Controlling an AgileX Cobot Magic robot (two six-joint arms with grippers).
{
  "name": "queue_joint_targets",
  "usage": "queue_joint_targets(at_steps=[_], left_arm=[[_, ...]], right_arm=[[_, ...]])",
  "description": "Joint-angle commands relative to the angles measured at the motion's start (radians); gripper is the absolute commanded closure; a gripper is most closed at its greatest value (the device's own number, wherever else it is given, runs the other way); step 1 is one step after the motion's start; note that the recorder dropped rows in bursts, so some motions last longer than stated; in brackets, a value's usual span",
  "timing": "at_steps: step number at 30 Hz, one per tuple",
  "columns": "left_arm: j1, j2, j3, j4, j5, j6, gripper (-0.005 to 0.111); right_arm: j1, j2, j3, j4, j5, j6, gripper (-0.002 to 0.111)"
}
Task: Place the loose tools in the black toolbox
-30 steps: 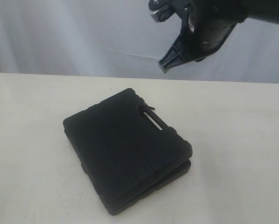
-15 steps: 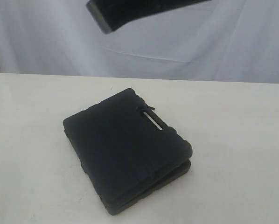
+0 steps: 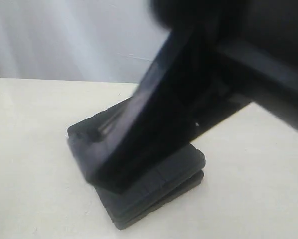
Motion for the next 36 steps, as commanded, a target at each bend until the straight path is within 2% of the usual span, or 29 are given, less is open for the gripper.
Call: queue_joint_targets(at_steps=[1, 3, 6, 7, 11, 17, 22, 25, 27, 28, 30, 36], left_arm=[[-0.003, -0.001, 0.001, 0.000, -0.011, -0.004, 0.107], [-0.003, -0.001, 0.001, 0.000, -0.011, -0.004, 0.107], [-0.003, -0.001, 0.001, 0.000, -0.011, -0.004, 0.107], [-0.003, -0.001, 0.001, 0.000, -0.011, -0.004, 0.107], [-0.003, -0.001, 0.001, 0.000, -0.011, -0.004, 0.107], [-0.003, -0.001, 0.001, 0.000, -0.011, -0.004, 0.107], [-0.003, -0.001, 0.001, 0.000, -0.011, -0.004, 0.107], [-0.003, -0.001, 0.001, 0.000, -0.011, -0.004, 0.107], [-0.003, -0.001, 0.001, 0.000, -0.011, -0.004, 0.107], [-0.003, -0.001, 0.001, 0.000, -0.011, -0.004, 0.107], [-0.003, -0.001, 0.001, 0.000, -0.011, -0.004, 0.107], [-0.003, -0.001, 0.001, 0.000, -0.011, -0.004, 0.107]], right_arm=[[0.009, -0.094, 0.010, 0.184, -0.293, -0.031, 0.109], [0.009, -0.139, 0.010, 0.334, -0.516, -0.120, 0.109], [0.009, -0.184, 0.010, 0.523, -0.694, -0.268, 0.109], [0.009, -0.195, 0.010, 0.565, -0.702, -0.283, 0.109], [0.009, -0.252, 0.010, 0.706, -0.567, -0.280, 0.109], [0.009, -0.363, 0.010, 0.667, -0.340, -0.280, 0.109], [0.009, -0.446, 0.010, 0.728, -0.346, -0.202, 0.109], [-0.023, -0.478, 0.010, 0.662, -0.213, -0.251, 0.109], [-0.171, -0.496, 0.028, 0.586, -0.200, -0.191, 0.109], [-0.289, -0.506, 0.052, 0.531, -0.223, -0.134, 0.109], [-0.462, -0.517, 0.097, 0.489, -0.276, -0.058, 0.109], [-0.946, -0.566, 0.257, 0.480, -0.556, 0.098, 0.109]])
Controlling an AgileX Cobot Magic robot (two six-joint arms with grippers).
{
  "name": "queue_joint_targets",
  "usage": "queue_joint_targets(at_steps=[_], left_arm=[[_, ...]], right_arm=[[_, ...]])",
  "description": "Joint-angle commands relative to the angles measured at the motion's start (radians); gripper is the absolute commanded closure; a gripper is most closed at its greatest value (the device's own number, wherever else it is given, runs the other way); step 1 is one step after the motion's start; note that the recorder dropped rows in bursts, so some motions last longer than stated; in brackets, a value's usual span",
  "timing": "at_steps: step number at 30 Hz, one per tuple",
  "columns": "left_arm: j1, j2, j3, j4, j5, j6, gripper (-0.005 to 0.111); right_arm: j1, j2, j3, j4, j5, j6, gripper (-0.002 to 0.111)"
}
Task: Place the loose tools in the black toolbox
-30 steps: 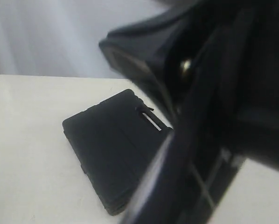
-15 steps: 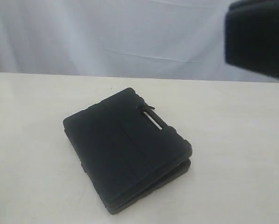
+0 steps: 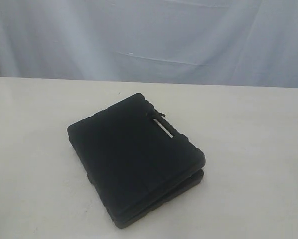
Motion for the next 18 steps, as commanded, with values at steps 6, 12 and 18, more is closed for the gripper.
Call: queue_joint_targets(at_steps=[6, 12, 18], left_arm=[[-0.003, -0.001, 0.001, 0.000, -0.011, -0.002, 0.107], [-0.003, -0.001, 0.001, 0.000, -0.011, -0.002, 0.107], [-0.003, -0.001, 0.001, 0.000, -0.011, -0.002, 0.107]], right_arm=[[-0.580, -0.096, 0.281, -0.025, -0.477, 0.223, 0.109], [-0.859, -0.108, 0.455, -0.025, -0.715, 0.257, 0.109], [-0.970, -0.251, 0.604, -0.025, -0.736, 0.261, 0.109]])
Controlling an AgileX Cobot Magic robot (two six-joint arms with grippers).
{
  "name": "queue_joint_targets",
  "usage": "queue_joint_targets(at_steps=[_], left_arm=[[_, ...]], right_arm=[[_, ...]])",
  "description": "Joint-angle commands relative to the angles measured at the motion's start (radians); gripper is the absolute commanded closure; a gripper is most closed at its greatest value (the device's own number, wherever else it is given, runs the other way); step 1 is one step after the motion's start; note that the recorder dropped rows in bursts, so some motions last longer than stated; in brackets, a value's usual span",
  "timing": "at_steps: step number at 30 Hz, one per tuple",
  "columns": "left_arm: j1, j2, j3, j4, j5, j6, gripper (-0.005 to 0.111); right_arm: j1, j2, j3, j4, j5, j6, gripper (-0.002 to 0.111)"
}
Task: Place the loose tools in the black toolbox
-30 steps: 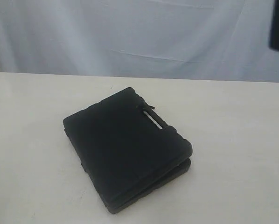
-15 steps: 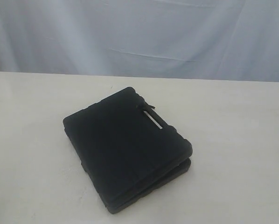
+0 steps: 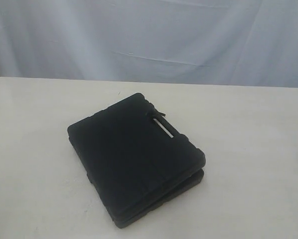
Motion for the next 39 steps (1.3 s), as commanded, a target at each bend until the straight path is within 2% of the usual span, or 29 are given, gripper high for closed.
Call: queue_joint_targets(at_steps=[1, 9, 19, 22, 29, 32, 39], left_arm=[[-0.003, -0.001, 0.001, 0.000, -0.011, -0.002, 0.107], [-0.003, -0.001, 0.001, 0.000, -0.011, -0.002, 0.107], [-0.003, -0.001, 0.001, 0.000, -0.011, -0.002, 0.107], [-0.003, -0.001, 0.001, 0.000, -0.011, -0.002, 0.107], [-0.003, -0.001, 0.001, 0.000, -0.011, -0.002, 0.107], [-0.003, -0.001, 0.001, 0.000, -0.011, -0.002, 0.107], [-0.003, -0.001, 0.001, 0.000, -0.011, -0.002, 0.107]], right_arm=[[-0.040, -0.133, 0.103, -0.009, -0.018, 0.005, 0.109], [-0.040, -0.335, 0.205, -0.009, -0.024, 0.057, 0.109], [-0.040, -0.374, 0.205, -0.009, -0.002, 0.037, 0.109], [-0.031, -0.372, 0.205, 0.098, 0.004, -0.153, 0.109], [0.000, -0.370, 0.205, 0.910, 0.019, -1.087, 0.109], [-0.003, -0.372, 0.205, 1.068, 0.017, -1.188, 0.109], [-0.064, -0.422, 0.263, 1.072, 0.001, -1.135, 0.109]])
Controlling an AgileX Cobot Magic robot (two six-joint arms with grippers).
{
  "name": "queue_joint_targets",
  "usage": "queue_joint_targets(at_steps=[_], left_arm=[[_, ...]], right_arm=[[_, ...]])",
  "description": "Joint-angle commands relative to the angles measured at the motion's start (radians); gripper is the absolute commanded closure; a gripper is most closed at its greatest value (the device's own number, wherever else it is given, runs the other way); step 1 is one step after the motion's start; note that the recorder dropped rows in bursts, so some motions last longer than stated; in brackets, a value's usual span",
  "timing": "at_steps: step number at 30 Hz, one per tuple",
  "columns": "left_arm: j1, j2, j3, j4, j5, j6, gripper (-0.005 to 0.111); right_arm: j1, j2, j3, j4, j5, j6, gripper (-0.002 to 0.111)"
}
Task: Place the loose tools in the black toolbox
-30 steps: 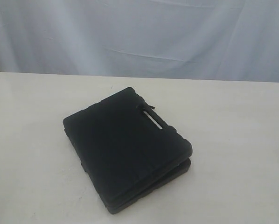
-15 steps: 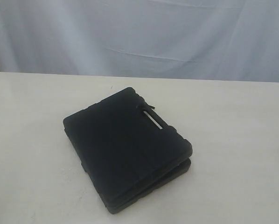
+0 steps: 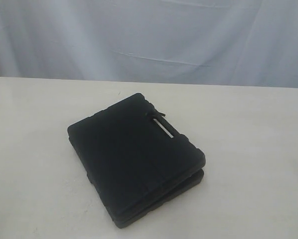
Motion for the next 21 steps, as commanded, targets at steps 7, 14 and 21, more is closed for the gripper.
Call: queue_joint_targets(at_steps=[7, 14, 21], left_arm=[[-0.003, -0.001, 0.001, 0.000, -0.011, -0.002, 0.107], [-0.003, -0.001, 0.001, 0.000, -0.011, -0.002, 0.107], [-0.003, -0.001, 0.001, 0.000, -0.011, -0.002, 0.107]], right_arm=[[-0.028, -0.050, 0.165, 0.015, -0.047, 0.033, 0.109], [-0.028, -0.050, 0.165, 0.008, -0.015, 0.021, 0.109], [-0.028, -0.050, 0.165, 0.039, -0.001, -0.060, 0.109]])
